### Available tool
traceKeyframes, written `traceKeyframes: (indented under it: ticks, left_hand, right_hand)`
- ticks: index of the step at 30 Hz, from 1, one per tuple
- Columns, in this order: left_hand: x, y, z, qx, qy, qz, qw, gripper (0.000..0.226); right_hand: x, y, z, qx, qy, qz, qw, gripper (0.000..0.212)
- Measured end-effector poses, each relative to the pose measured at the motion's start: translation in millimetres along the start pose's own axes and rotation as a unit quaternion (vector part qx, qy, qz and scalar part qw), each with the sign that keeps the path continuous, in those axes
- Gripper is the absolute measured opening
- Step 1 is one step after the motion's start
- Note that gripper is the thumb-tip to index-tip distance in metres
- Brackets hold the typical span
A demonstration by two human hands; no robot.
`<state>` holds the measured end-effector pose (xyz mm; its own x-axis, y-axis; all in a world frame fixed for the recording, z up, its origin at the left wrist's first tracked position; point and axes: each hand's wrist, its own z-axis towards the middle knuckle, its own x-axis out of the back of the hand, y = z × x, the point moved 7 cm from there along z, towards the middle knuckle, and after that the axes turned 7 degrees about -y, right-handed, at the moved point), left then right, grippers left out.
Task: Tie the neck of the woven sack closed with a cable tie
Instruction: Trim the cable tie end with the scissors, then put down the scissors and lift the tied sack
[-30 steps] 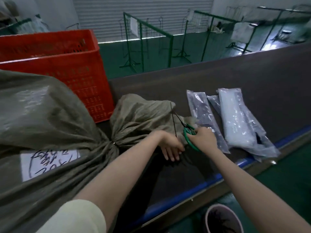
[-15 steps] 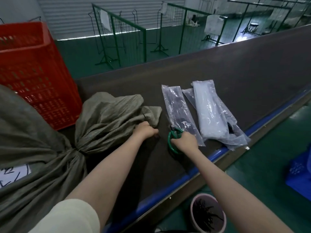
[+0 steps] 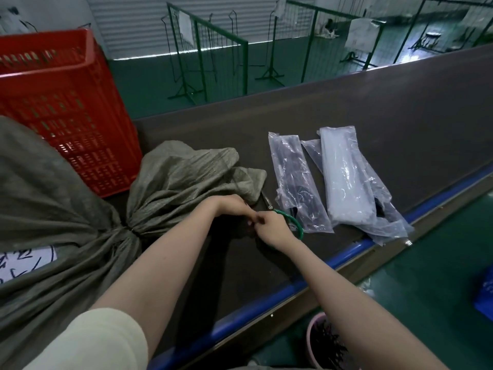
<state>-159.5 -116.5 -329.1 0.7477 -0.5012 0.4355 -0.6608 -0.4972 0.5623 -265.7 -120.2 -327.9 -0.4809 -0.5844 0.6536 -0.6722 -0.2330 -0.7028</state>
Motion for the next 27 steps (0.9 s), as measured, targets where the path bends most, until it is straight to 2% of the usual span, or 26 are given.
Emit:
traceKeyframes:
  ticks: [4, 8, 9, 12, 14, 16, 22, 25, 27]
  left_hand:
    - [9, -5, 0, -0.013, 0.027, -0.019, 0.999, 0.015]
    - [12, -6, -2, -0.041, 0.047, 0.002, 0.998, 0.032]
    - [11, -5, -2, -0.044, 0.048, 0.012, 0.998, 0.034]
    - [11, -7, -2, -0.037, 0.061, 0.044, 0.996, 0.046]
    - [22, -7, -7, -0.042, 0.111, 0.050, 0.992, 0.048]
    - [38, -9, -16, -0.038, 0.177, 0.045, 0.982, 0.044]
    - [90, -27, -43, -0.023, 0.314, -0.032, 0.949, 0.060]
    - [105, -27, -54, -0.054, 0.304, -0.068, 0.949, 0.055]
    - [112, -23, -65, -0.075, 0.299, -0.064, 0.949, 0.055]
  right_hand:
    - [-10, 3, -1, -0.045, -0.029, 0.229, 0.972, 0.024]
    - [-11, -2, -2, -0.047, -0.026, 0.357, 0.932, 0.015]
    - [-10, -3, -3, -0.053, -0.019, 0.351, 0.935, 0.012]
    - [-14, 9, -1, -0.103, 0.008, 0.348, 0.932, 0.026]
    - [-16, 20, -1, -0.146, 0.032, 0.323, 0.934, 0.028]
    - [-17, 28, -2, -0.170, 0.040, 0.266, 0.948, 0.020]
    - [-21, 29, -7, -0.181, 0.070, 0.150, 0.969, 0.007]
    - [-14, 13, -11, -0.164, 0.104, 0.041, 0.980, 0.019]
    - [-15, -2, -11, -0.139, 0.105, 0.016, 0.985, 0.027]
